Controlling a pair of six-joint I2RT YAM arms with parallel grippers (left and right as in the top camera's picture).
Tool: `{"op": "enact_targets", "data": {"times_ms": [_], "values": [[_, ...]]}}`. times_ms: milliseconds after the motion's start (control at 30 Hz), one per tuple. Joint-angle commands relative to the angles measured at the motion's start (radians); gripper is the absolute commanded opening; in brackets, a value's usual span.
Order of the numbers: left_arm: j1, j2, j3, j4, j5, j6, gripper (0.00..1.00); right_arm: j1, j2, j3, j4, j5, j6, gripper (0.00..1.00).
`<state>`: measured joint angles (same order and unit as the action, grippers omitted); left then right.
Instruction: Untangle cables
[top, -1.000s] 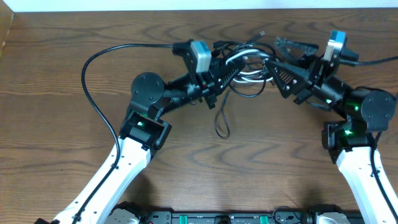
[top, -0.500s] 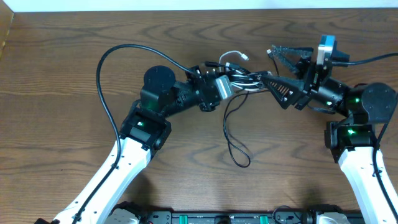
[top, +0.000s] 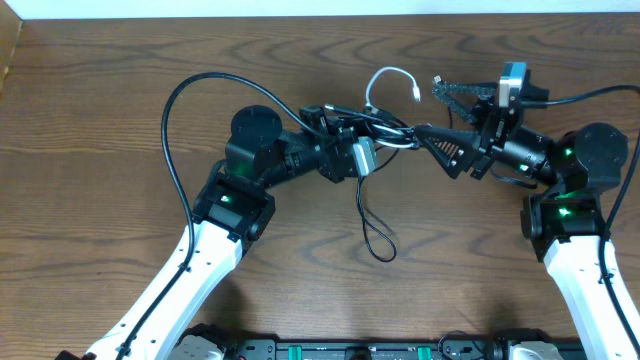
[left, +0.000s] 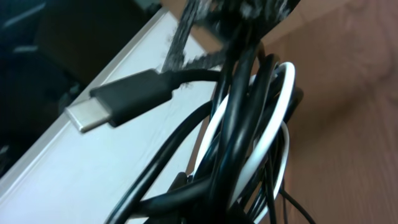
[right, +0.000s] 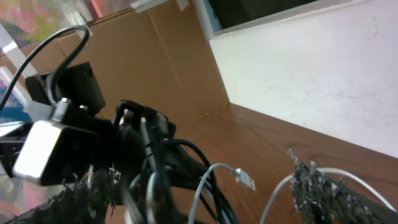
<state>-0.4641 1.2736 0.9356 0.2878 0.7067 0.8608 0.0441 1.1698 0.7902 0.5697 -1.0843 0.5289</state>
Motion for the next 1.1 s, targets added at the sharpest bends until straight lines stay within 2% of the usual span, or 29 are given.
{"op": "enact_targets", "data": {"times_ms": [0,233,367,567,633,767,867,900,1067], "values": [[0.003,-0.006,0.017,0.018,0.127,0.014,0.08,0.026,-0.002,0.012,-0.016,0.002,-0.05,0.89],[0.002,-0.006,0.017,0.021,0.165,0.014,0.07,0.067,0.046,0.012,-0.016,0.002,-0.052,0.89],[0.003,-0.006,0.017,0.024,0.157,0.014,0.07,0.09,0.081,0.012,-0.016,0.001,-0.052,0.79],[0.003,-0.006,0.017,0.024,0.024,0.014,0.08,0.097,0.09,0.012,-0.016,-0.028,-0.051,0.68],[0.003,-0.006,0.017,0.024,0.014,0.014,0.08,0.097,0.09,0.012,-0.023,-0.04,-0.052,0.59],[0.003,-0.006,0.017,0.024,0.014,0.014,0.07,0.096,0.091,0.012,-0.04,-0.042,-0.059,0.23],[0.003,-0.006,0.017,0.024,0.014,0.013,0.07,0.091,0.093,0.012,-0.051,-0.034,-0.065,0.03],[0.003,-0.007,0.017,0.024,0.014,0.013,0.08,0.087,0.093,0.012,-0.057,-0.026,-0.064,0.01],[0.012,-0.008,0.017,0.024,0.013,0.011,0.08,0.048,0.093,0.012,-0.13,0.034,-0.063,0.01]]}}
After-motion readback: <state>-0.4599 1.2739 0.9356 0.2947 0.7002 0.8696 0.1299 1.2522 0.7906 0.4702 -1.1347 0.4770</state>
